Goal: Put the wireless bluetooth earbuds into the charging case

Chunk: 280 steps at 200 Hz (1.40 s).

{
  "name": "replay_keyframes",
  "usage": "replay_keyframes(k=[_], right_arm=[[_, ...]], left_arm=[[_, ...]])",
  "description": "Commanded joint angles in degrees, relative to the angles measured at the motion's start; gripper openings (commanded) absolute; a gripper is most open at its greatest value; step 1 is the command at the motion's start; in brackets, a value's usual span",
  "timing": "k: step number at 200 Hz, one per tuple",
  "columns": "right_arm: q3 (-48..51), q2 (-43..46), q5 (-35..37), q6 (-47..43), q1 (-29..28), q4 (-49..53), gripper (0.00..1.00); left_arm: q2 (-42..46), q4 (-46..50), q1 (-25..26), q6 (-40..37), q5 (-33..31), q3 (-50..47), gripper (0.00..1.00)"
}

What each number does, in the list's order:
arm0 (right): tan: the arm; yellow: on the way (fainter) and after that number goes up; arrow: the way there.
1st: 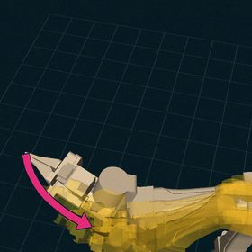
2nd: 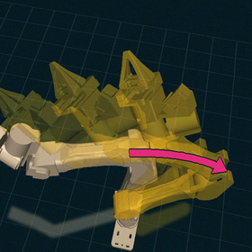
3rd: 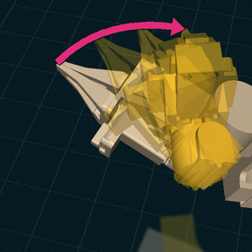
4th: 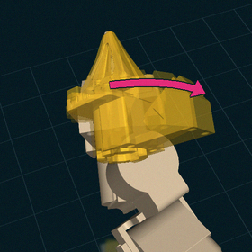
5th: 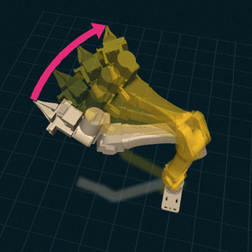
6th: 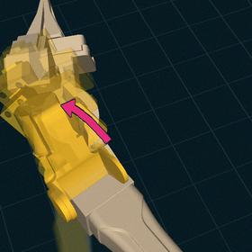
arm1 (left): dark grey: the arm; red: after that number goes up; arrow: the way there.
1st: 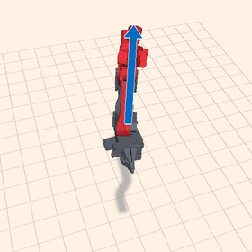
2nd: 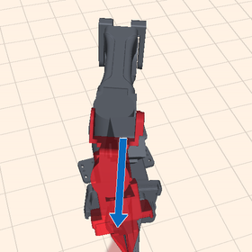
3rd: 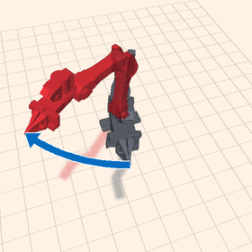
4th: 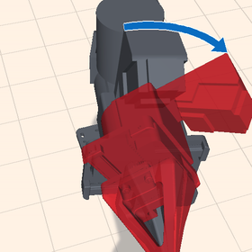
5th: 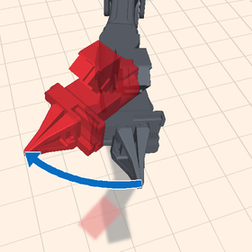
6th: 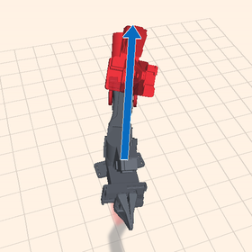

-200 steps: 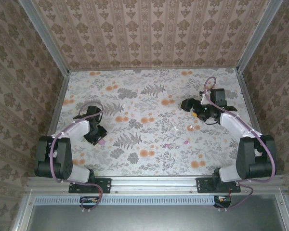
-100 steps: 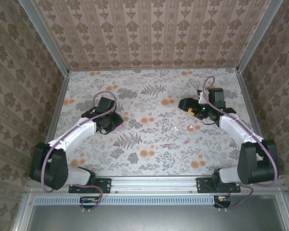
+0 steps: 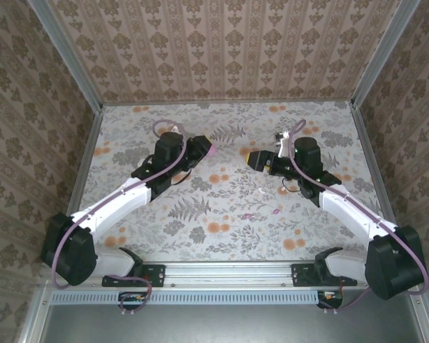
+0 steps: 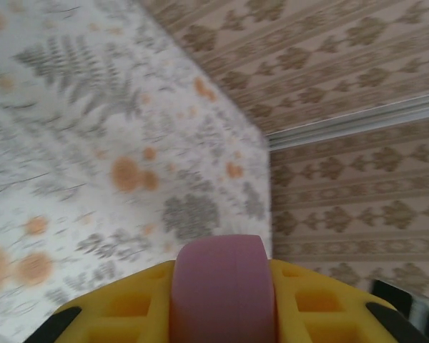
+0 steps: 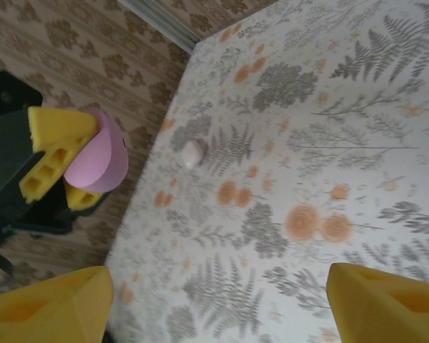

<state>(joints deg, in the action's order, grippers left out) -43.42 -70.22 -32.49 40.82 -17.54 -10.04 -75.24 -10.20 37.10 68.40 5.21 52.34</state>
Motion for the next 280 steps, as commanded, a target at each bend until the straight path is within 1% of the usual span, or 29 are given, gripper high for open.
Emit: replay_keyframes(k=[1, 17, 39, 56, 77, 86, 99, 120, 166, 192, 214, 230, 242, 249, 262, 270, 280], right_arm=[[-3.9, -2.2, -4.8, 16.0, -0.8, -9.9, 0.75], [-4.9, -3.6, -4.3, 22.8, -2.2, -16.2, 0.73], [-6.4, -5.0, -1.7, 29.0, -4.7, -21.5, 0.70], [-7.9, -6.3, -0.3, 32.1, -6.0, -23.4, 0.68], [-9.1, -8.5, 0.4, 35.8, -7.3, -28.4, 0.64], [-9.7, -9.1, 0.4, 37.3, -7.5, -30.5, 0.63], [-10.6, -12.3, 0.1, 39.8, -7.9, -33.3, 0.61], [-12.0, -14.9, -0.6, 42.7, -8.5, -37.0, 0.59], [-13.4, -16.5, -1.1, 44.1, -9.9, -38.9, 0.55], [-13.4, -16.0, -1.6, 44.3, -10.2, -38.8, 0.48], [-12.6, -15.7, -1.2, 44.1, -10.3, -39.0, 0.38], [-12.5, -15.9, -1.0, 44.1, -10.3, -39.3, 0.35], [-12.4, -16.0, -0.7, 43.9, -10.3, -39.5, 0.29], [-12.4, -15.9, -0.4, 43.7, -10.2, -39.6, 0.28], [-12.1, -15.5, 0.3, 43.4, -10.2, -39.6, 0.27], [-12.0, -15.3, 0.6, 43.1, -10.1, -39.5, 0.27], [-12.0, -15.1, 0.4, 42.9, -10.1, -39.2, 0.26]], left_arm=[[1.4, -12.6, 0.3, 1.5, 1.2, -0.1, 0.26], [1.3, -15.9, 0.4, 2.3, 1.7, 0.0, 0.26], [1.0, -20.5, 0.6, 4.4, 1.8, -0.5, 0.26], [0.7, -22.0, 0.6, 5.6, 2.2, -0.3, 0.26], [0.2, -23.1, 1.0, 6.7, 2.9, 0.2, 0.26], [-0.1, -24.1, 1.1, 7.2, 3.0, 0.2, 0.26], [-0.6, -25.4, 1.4, 8.0, 3.2, 0.3, 0.26], [-1.1, -25.6, 1.7, 8.4, 3.7, 0.8, 0.26], [-1.2, -25.3, 2.1, 8.5, 3.3, 0.8, 0.26], [-1.0, -25.5, 2.0, 8.5, 2.6, 0.7, 0.26], [-1.1, -25.4, 2.0, 8.1, 2.7, 0.8, 0.26], [-1.2, -25.3, 2.0, 8.1, 2.9, 0.7, 0.27], [-1.4, -25.4, 2.1, 8.2, 3.2, 0.6, 0.27], [-1.4, -25.4, 2.2, 8.1, 3.6, 0.7, 0.27], [-1.4, -25.3, 2.2, 7.8, 3.8, 0.7, 0.30], [-1.2, -25.2, 2.1, 7.5, 3.8, 0.5, 0.36], [-0.9, -24.3, 2.1, 6.7, 3.7, 0.4, 0.40]])
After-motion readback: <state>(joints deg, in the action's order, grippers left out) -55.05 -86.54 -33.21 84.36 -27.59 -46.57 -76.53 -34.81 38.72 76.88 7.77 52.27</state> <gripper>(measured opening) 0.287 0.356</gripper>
